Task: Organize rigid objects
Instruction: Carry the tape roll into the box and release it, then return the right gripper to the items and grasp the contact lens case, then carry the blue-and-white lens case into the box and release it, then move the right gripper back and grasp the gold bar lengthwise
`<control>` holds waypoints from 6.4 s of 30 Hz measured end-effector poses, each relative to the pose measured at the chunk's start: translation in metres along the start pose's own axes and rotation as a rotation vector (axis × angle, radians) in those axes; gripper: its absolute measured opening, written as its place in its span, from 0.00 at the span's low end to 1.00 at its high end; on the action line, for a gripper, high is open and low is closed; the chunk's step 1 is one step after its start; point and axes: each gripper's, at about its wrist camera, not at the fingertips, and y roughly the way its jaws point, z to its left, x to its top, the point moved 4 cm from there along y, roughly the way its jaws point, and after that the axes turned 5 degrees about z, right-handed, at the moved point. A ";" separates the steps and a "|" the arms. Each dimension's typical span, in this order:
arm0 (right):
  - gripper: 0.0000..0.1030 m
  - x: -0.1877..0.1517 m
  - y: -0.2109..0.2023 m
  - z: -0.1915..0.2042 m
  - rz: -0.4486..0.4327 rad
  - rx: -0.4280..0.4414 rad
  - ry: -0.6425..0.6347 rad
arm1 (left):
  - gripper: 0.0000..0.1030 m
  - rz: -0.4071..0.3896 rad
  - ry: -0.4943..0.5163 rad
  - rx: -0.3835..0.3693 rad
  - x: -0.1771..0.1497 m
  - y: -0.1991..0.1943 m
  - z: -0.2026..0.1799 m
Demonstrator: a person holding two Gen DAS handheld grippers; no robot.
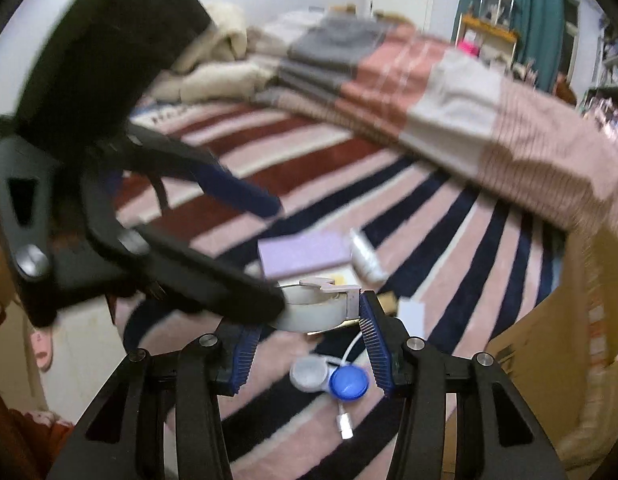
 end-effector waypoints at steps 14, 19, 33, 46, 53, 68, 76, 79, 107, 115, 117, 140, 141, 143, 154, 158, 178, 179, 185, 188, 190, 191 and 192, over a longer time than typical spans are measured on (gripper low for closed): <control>0.43 0.018 -0.049 -0.019 -0.152 -0.140 -0.011 | 0.43 0.038 0.098 -0.005 0.050 0.009 -0.046; 0.43 0.022 -0.070 -0.046 -0.184 -0.206 0.023 | 0.42 0.057 0.183 0.013 0.089 0.018 -0.074; 0.43 -0.015 -0.097 -0.164 -0.047 -0.272 0.288 | 0.41 0.290 0.263 -0.035 0.154 0.129 -0.129; 0.78 -0.041 -0.083 -0.179 0.048 -0.255 0.448 | 0.68 0.221 0.239 0.067 0.153 0.104 -0.117; 0.98 -0.003 -0.094 -0.121 -0.109 -0.219 0.269 | 0.70 0.046 0.168 0.236 0.127 0.033 -0.079; 0.82 -0.001 -0.025 0.007 -0.024 0.036 0.018 | 0.78 -0.101 -0.049 0.406 -0.012 -0.019 0.033; 0.80 -0.014 -0.018 0.021 -0.045 -0.045 -0.091 | 0.78 -0.089 -0.067 0.378 -0.046 -0.010 0.045; 0.80 -0.012 -0.017 0.024 -0.031 -0.023 -0.091 | 0.78 -0.116 -0.075 0.370 -0.049 -0.014 0.046; 0.58 -0.054 0.067 -0.025 0.197 -0.025 0.173 | 0.78 -0.061 -0.065 0.289 -0.050 0.003 0.039; 0.57 -0.007 0.012 -0.002 0.023 -0.016 0.071 | 0.54 -0.019 -0.003 0.057 -0.013 0.002 -0.001; 0.57 0.005 -0.002 -0.002 -0.020 -0.035 0.059 | 0.42 -0.017 0.019 0.020 -0.003 -0.001 -0.011; 0.57 -0.014 -0.075 -0.166 0.087 -0.324 0.368 | 0.30 0.301 0.239 -0.032 0.152 0.118 -0.113; 0.57 -0.017 -0.075 -0.171 0.099 -0.321 0.392 | 0.30 0.310 0.238 -0.028 0.153 0.121 -0.115; 0.58 -0.025 -0.073 -0.181 0.131 -0.302 0.443 | 0.38 0.320 0.225 -0.025 0.155 0.128 -0.115; 0.66 -0.023 -0.076 -0.164 0.093 -0.275 0.419 | 0.66 0.170 0.227 0.074 0.151 0.074 -0.101; 0.66 0.002 -0.089 -0.125 -0.028 -0.215 0.328 | 0.68 0.051 0.179 0.162 0.137 0.023 -0.080; 0.67 -0.012 0.079 -0.023 0.190 0.093 0.094 | 0.73 -0.046 -0.122 0.354 -0.036 -0.020 0.074; 0.67 -0.014 0.083 -0.026 0.199 0.097 0.111 | 0.73 -0.042 -0.128 0.353 -0.040 -0.017 0.076; 0.67 -0.020 0.106 -0.047 0.217 0.106 0.244 | 0.73 -0.047 -0.143 0.337 -0.051 -0.013 0.080; 0.67 -0.019 0.111 -0.058 0.215 0.125 0.340 | 0.73 -0.049 -0.137 0.333 -0.050 -0.011 0.078; 0.67 -0.020 0.114 -0.065 0.226 0.119 0.387 | 0.73 -0.050 -0.134 0.328 -0.050 -0.010 0.077; 0.65 -0.020 0.114 -0.066 0.229 0.121 0.406 | 0.73 -0.049 -0.133 0.327 -0.049 -0.010 0.077; 0.64 -0.020 0.114 -0.067 0.232 0.119 0.410 | 0.73 -0.048 -0.130 0.329 -0.050 -0.009 0.076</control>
